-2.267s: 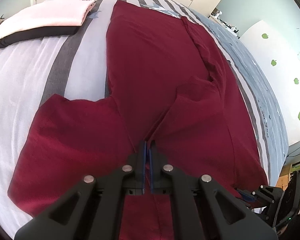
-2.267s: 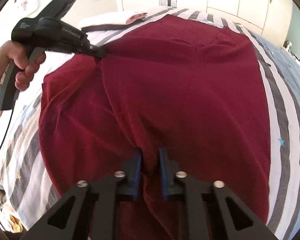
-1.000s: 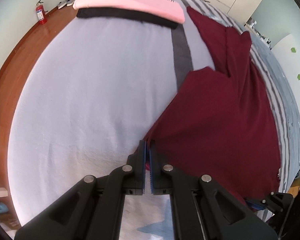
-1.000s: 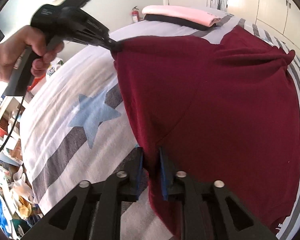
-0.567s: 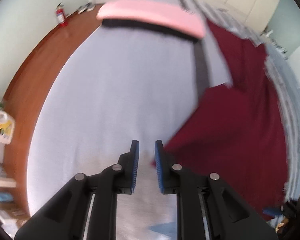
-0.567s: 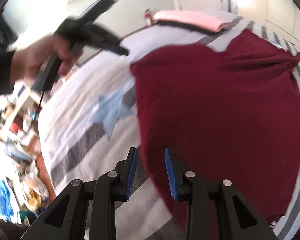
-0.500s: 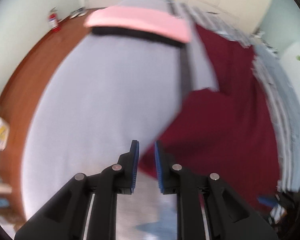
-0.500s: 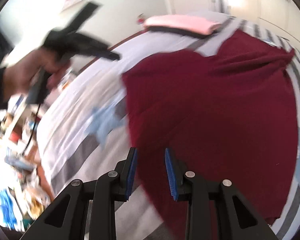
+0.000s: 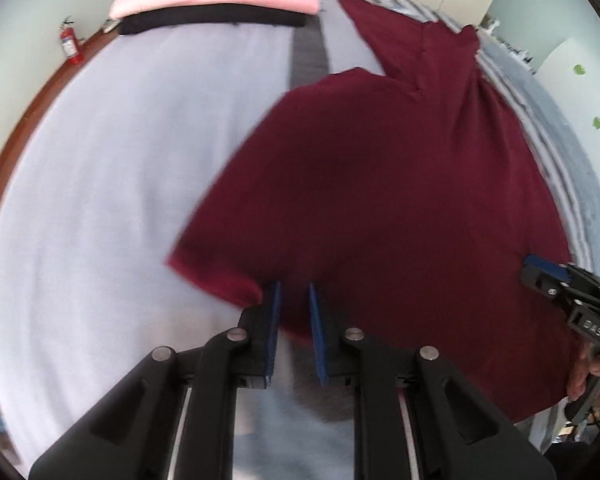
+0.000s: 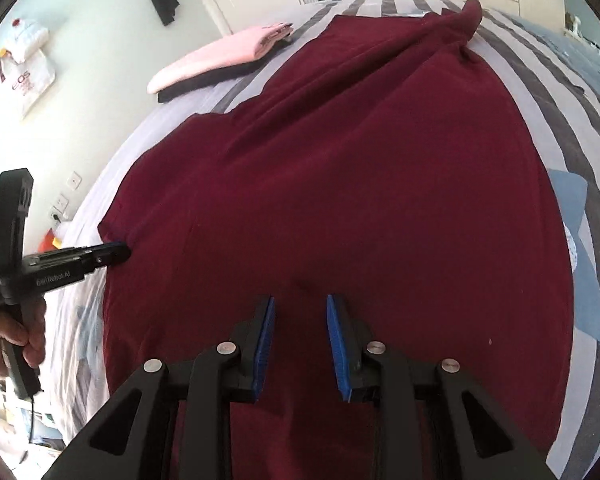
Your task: Fold clothes
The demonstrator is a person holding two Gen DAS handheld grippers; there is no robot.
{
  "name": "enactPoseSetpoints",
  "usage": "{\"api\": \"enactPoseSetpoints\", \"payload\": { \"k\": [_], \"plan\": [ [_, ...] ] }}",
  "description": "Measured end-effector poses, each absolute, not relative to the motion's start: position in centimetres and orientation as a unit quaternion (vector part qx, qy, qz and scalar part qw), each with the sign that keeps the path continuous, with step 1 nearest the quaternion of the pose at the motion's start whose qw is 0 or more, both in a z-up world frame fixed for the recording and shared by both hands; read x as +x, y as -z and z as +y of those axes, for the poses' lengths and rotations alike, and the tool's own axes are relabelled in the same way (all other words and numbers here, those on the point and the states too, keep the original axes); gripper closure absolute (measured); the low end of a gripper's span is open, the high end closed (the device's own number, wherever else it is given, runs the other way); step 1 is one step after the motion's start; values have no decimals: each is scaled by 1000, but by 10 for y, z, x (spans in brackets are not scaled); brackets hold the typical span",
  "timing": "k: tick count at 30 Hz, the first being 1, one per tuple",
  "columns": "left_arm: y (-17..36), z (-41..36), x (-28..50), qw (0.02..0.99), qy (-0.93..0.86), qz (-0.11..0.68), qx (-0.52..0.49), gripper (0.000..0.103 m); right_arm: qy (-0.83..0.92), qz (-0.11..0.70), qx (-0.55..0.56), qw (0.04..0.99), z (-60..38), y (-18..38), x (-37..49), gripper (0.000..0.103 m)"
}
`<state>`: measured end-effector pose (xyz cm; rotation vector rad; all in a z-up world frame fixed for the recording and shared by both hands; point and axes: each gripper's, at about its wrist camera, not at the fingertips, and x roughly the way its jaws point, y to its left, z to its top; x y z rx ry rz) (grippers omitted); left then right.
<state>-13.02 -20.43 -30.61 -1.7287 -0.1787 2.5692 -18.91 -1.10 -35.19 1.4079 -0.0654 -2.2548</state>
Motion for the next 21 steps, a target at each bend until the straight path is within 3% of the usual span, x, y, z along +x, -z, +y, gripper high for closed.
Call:
{"api": "enactPoseSetpoints", "payload": {
  "k": [4, 8, 16, 21],
  "plan": [
    [287, -205, -140, 8, -835, -41, -549, 89, 822, -16, 521, 231, -1, 350, -189, 79],
    [263, -178, -167, 57, -862, -34, -502, 89, 832, -22, 514, 205, 11, 335, -182, 79],
    [310, -166, -226, 68, -844, -34, -530, 89, 826, -41, 534, 179, 47, 351, -174, 78],
    [307, -176, -219, 54, -851, -36, -522, 92, 813, -55, 545, 198, 61, 352, -159, 78]
  ]
}}
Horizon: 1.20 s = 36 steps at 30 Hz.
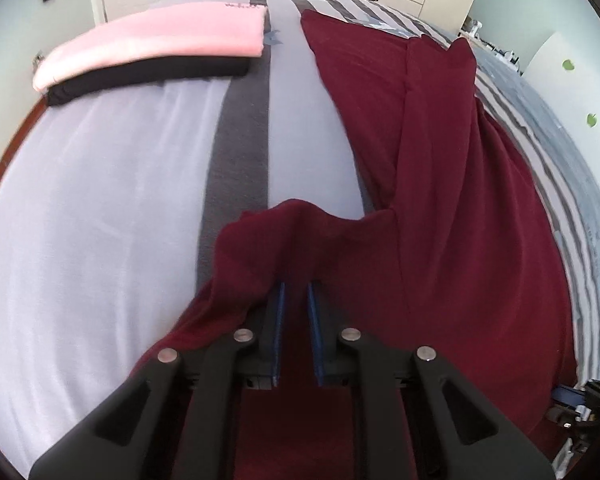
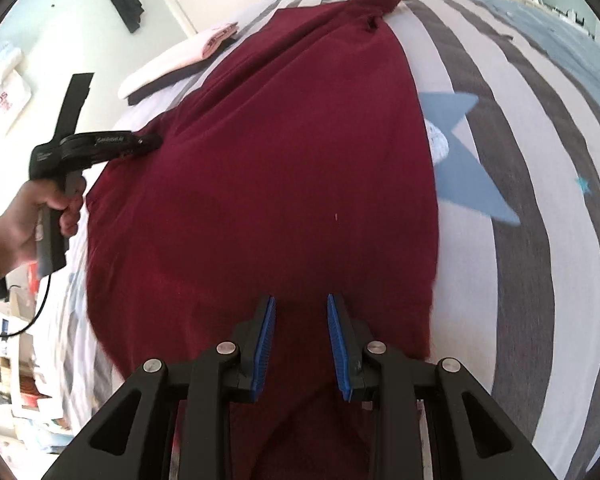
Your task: Fold clothes
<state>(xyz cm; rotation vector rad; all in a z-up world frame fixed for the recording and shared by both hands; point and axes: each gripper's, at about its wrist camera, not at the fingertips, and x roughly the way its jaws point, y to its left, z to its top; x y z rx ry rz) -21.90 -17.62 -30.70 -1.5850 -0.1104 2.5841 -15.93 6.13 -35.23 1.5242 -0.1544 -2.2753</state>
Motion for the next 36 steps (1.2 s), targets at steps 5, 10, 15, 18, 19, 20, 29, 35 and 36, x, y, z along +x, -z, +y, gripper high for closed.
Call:
{"api": "enactPoseSetpoints", "payload": {
  "k": [5, 10, 15, 18, 19, 20, 29, 35, 36],
  "plan": [
    [300, -191, -212, -3, -845, -62, -532, 94, 782, -55, 575, 232, 76, 354, -149, 79],
    [280, -196, -204, -119, -840, -41, -528, 91, 751, -26, 604, 266, 94, 343, -147, 79],
    [256, -169, -213, -77, -858, -37, -506, 88, 770, -32, 571, 284, 99, 315, -197, 79],
    [258, -138, -240, -32, -863, -10, -504, 88, 793, -22, 538, 284, 96, 307, -241, 79],
    [263, -133, -251, -28, -862, -2, -507, 88, 801, -19, 528, 282, 94, 307, -256, 78],
    [270, -132, -259, -27, -859, 4, -511, 88, 808, -17, 519, 278, 91, 308, -271, 78],
    [306, -195, -252, -39, -848, -52, -526, 85, 866, -18, 458, 201, 52, 317, -405, 79],
    [304, -213, -257, -26, -837, -89, -539, 85, 863, -33, 482, 144, 61, 345, -455, 79],
    [300, -212, -259, -33, -838, -78, -539, 85, 861, -33, 488, 139, 63, 351, -458, 79]
  ]
}}
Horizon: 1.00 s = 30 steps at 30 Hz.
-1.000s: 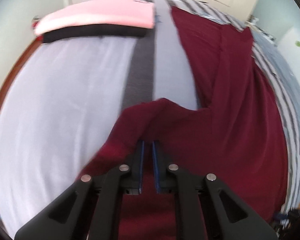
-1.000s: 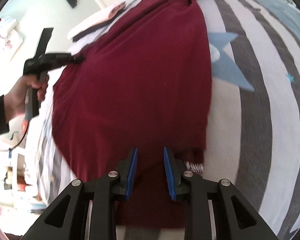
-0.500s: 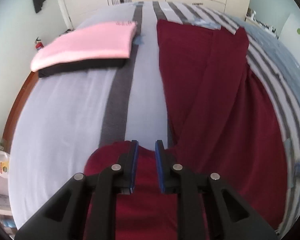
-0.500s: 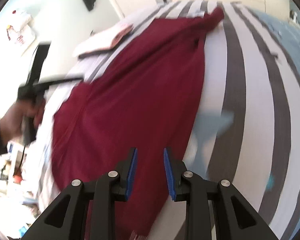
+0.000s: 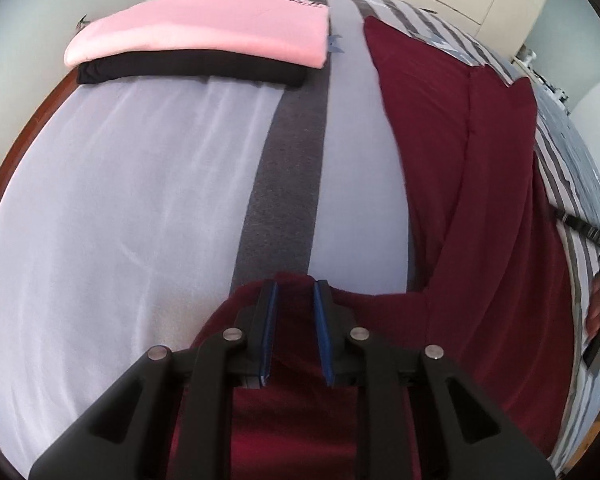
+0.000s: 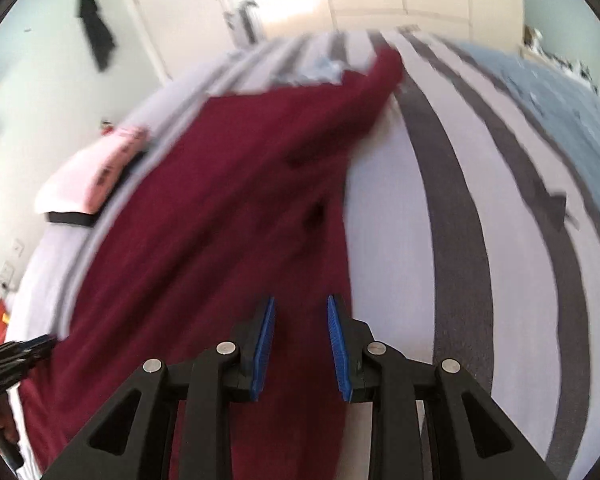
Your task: Fold clothes
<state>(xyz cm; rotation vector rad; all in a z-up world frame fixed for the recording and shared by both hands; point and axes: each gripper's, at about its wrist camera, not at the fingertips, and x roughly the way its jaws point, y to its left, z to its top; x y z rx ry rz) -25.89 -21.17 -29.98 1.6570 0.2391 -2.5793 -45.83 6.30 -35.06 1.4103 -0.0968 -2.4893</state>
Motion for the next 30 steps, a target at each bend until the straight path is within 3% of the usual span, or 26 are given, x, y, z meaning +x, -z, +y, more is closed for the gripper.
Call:
{"api": "enactPoseSetpoints", "payload": {
  "k": [6, 11, 13, 17, 25, 30],
  "plan": [
    [257, -180, -300, 3, 879, 52, 474, 85, 861, -28, 487, 145, 65, 357, -457, 79],
    [257, -125, -387, -88, 881, 68, 459, 82, 855, -42, 496, 144, 68, 356, -461, 79],
    [265, -114, -440, -112, 879, 63, 459, 75, 853, -54, 499, 145, 70, 353, -463, 79],
    [275, -19, -533, -149, 885, 21, 441, 74, 853, -65, 495, 151, 74, 345, -465, 79],
    [280, 44, -596, -177, 874, -38, 451, 74, 850, -94, 494, 156, 93, 350, -475, 79],
    [291, 57, -578, -175, 869, -71, 458, 74, 851, -99, 488, 167, 97, 356, -474, 79]
  ]
}}
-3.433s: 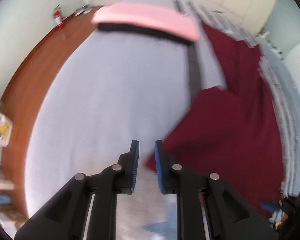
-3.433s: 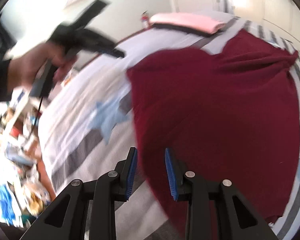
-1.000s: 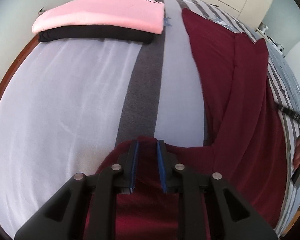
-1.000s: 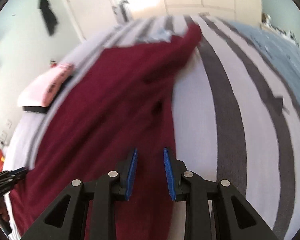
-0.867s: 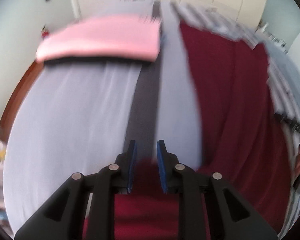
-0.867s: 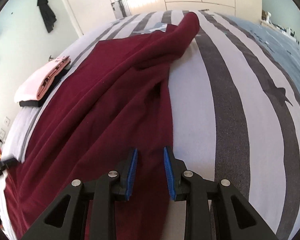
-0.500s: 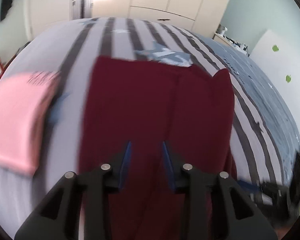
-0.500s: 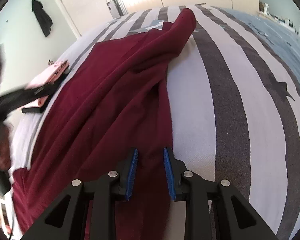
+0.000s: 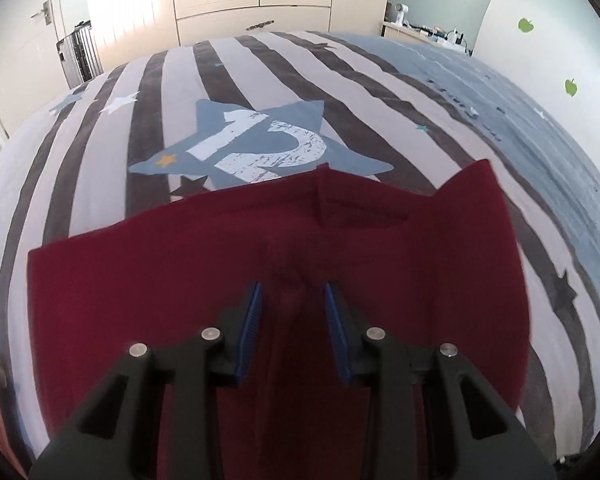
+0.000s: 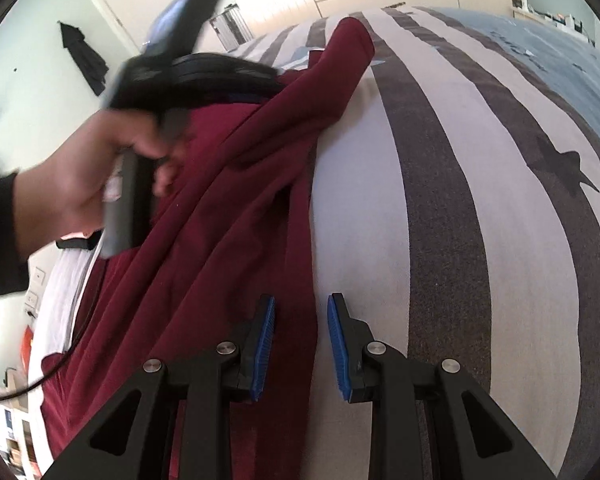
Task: Fold clothes
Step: 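Grasp the shirt hem edge with the left gripper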
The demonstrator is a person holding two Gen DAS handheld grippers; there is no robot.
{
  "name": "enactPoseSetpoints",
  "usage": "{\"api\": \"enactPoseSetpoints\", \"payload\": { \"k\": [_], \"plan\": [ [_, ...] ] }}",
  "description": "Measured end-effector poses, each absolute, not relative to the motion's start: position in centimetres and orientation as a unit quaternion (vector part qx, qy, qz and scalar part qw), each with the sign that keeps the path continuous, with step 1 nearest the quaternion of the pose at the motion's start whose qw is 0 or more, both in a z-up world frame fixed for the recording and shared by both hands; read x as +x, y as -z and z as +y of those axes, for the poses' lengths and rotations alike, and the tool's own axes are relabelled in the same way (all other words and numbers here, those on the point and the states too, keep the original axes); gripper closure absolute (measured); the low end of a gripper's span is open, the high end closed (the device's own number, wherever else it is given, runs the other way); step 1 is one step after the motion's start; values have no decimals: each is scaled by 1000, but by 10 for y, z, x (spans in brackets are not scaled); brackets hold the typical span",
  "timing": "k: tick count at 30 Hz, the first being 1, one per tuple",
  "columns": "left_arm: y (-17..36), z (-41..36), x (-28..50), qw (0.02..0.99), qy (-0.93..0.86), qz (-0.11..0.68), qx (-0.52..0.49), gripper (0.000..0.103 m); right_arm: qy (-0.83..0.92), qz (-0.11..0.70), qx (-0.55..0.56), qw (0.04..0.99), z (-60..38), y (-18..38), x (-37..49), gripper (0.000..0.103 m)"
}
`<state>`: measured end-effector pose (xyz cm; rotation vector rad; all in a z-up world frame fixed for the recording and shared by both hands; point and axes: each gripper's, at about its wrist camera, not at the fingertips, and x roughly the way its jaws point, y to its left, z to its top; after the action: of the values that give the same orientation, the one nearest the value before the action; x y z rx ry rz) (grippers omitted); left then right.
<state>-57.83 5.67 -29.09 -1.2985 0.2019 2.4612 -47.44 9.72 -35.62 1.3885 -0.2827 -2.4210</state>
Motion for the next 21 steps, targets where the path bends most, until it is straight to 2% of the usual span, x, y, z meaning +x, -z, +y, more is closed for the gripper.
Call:
{"api": "enactPoseSetpoints", "payload": {
  "k": [7, 8, 9, 11, 21],
  "plan": [
    [306, 69, -598, 175, -868, 91, -456, 76, 849, -102, 487, 177, 99, 357, -476, 79],
    [306, 69, -598, 175, -869, 89, -455, 81, 848, -102, 488, 178, 99, 357, -477, 78],
    [306, 68, -599, 173, -870, 88, -453, 93, 848, -101, 488, 180, 99, 357, -478, 79],
    [304, 66, -600, 173, -872, 84, -450, 97, 848, -98, 488, 182, 98, 357, -479, 79],
    [266, 26, -597, 153, -895, 42, -417, 99, 850, -95, 484, 183, 97, 357, -479, 79]
  ]
}}
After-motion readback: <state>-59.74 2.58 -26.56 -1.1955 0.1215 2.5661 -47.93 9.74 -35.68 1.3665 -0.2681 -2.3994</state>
